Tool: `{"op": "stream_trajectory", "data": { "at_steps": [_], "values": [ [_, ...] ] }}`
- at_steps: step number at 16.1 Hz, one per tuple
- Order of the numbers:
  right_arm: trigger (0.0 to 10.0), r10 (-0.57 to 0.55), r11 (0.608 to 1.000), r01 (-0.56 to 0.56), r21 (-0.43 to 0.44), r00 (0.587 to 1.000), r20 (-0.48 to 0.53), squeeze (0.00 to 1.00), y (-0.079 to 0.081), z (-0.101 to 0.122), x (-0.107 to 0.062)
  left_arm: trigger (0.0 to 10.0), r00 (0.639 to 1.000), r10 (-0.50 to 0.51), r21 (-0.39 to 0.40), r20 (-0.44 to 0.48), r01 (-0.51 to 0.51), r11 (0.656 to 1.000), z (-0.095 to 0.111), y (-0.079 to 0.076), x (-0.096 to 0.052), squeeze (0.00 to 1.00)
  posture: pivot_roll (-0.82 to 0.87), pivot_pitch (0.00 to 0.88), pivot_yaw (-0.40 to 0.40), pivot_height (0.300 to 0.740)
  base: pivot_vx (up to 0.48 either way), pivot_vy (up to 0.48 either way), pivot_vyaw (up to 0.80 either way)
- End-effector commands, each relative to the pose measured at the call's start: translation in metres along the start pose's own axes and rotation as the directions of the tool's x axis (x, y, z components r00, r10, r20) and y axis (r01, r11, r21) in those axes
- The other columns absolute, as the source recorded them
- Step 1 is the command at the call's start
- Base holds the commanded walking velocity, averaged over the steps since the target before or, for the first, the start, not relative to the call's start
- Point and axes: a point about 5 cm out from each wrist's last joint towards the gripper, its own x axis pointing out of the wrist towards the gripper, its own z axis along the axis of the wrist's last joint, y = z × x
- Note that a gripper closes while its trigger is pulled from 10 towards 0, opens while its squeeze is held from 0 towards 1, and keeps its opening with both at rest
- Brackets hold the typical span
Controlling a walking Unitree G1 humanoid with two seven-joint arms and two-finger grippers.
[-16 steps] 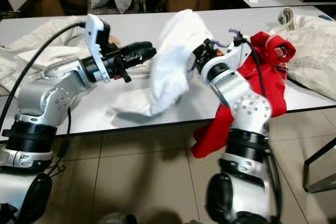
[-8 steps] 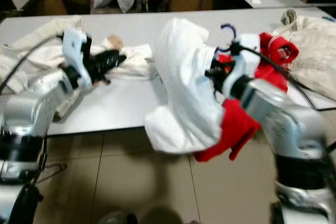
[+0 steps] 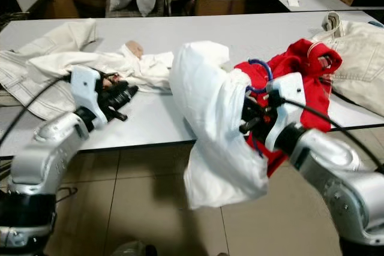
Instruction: Hang hanger
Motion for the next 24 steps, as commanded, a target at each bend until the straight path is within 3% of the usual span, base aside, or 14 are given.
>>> {"op": "stream_trajectory", "data": {
  "at_steps": [1,8,14,19,24],
  "values": [
    [10.0,0.004,1.0,-0.002,-0.031,0.999,0.044,0.0,0.002,0.008,-0.002,10.0,1.0,0.007,0.021,0.006,-0.007,1.0,0.005,-0.001,-0.001,0.0,-0.02,0.0,0.022,0.74,0.0,0.0,0.0],
    [10.0,-0.035,0.999,0.035,-0.032,0.999,0.013,0.0,0.006,-0.013,-0.014,10.0,1.0,-0.004,0.039,0.0,0.004,0.999,0.003,-0.01,-0.001,0.0,-0.03,0.0,0.025,0.74,-0.132,0.0,0.0],
    [10.0,0.004,0.996,-0.007,-0.087,0.999,-0.032,0.0,0.011,-0.023,-0.024,10.0,1.0,-0.006,0.074,-0.007,0.006,0.997,0.001,-0.009,-0.003,0.0,-0.03,0.0,0.032,0.74,0.0,0.0,0.0],
    [10.0,0.081,0.993,-0.085,-0.077,0.995,-0.059,0.0,0.018,-0.029,-0.03,10.0,1.0,-0.023,0.066,0.007,0.022,0.998,0.004,-0.012,-0.006,0.0,-0.02,0.0,0.032,0.74,0.0,-0.241,0.77],
    [10.0,0.238,0.966,-0.246,-0.074,0.966,-0.104,0.0,0.026,-0.029,-0.045,10.0,1.0,-0.017,0.078,0.006,0.016,0.997,0.003,-0.008,-0.015,0.0,-0.01,0.0,0.015,0.74,0.0,-0.34,0.8]
  ]
}}
